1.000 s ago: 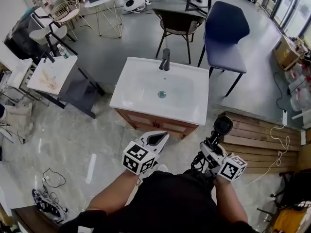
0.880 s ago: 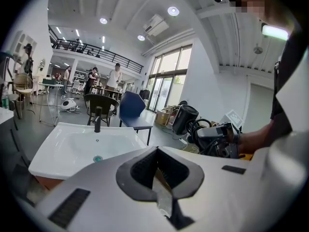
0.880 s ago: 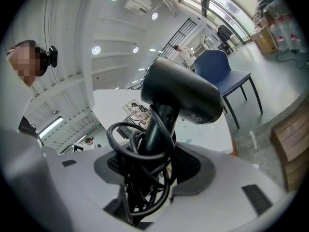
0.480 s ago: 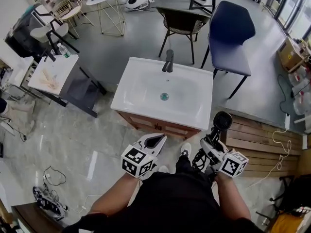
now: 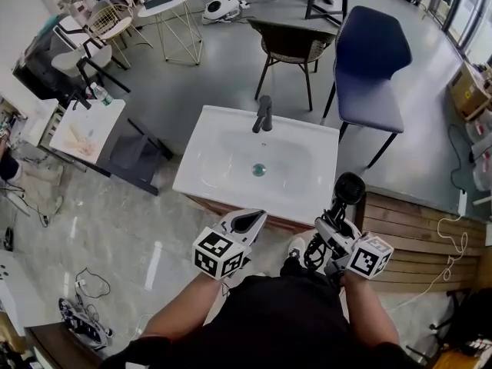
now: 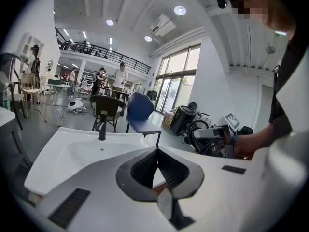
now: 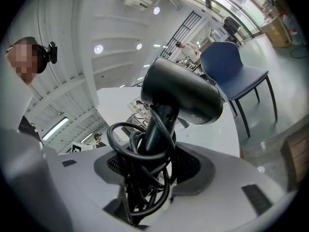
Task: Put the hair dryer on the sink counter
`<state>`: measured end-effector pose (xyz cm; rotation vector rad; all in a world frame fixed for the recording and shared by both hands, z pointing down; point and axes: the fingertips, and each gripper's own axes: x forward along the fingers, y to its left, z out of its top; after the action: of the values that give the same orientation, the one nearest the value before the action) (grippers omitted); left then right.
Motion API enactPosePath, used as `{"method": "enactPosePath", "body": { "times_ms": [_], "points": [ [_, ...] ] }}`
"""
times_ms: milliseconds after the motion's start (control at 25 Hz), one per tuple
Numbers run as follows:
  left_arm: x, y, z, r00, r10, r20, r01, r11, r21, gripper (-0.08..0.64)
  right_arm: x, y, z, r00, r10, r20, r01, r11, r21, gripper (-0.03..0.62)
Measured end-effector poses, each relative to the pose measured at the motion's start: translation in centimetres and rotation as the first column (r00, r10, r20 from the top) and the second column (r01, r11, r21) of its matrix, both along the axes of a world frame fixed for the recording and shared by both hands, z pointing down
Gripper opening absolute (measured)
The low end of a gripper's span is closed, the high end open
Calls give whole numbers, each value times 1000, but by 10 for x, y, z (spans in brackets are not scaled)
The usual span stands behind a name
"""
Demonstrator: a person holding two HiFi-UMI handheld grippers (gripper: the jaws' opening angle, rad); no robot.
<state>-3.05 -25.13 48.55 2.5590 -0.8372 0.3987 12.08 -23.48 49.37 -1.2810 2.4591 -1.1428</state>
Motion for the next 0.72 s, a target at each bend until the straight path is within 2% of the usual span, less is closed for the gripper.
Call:
{"method": "enactPosePath", "body": {
  "times_ms": [160, 480, 600, 720],
  "points": [
    [22, -23, 3, 1000, 17, 19, -17, 1000, -5, 0, 22, -25, 9, 1000, 10, 22, -10, 1000, -22, 224],
    [56, -61, 14, 998, 3, 62, 0, 999, -46, 0, 55, -73, 22, 999, -19, 29, 20, 999, -45, 224],
    [64, -71, 15, 997, -8, 79, 12, 998, -58, 0, 63, -86, 29, 998, -54, -23, 52, 997, -49, 224],
    [70, -81, 20, 995, -22, 99, 29, 998, -61, 0, 71, -100, 44, 987, -106, -117, 101, 994, -47, 224]
  ]
}}
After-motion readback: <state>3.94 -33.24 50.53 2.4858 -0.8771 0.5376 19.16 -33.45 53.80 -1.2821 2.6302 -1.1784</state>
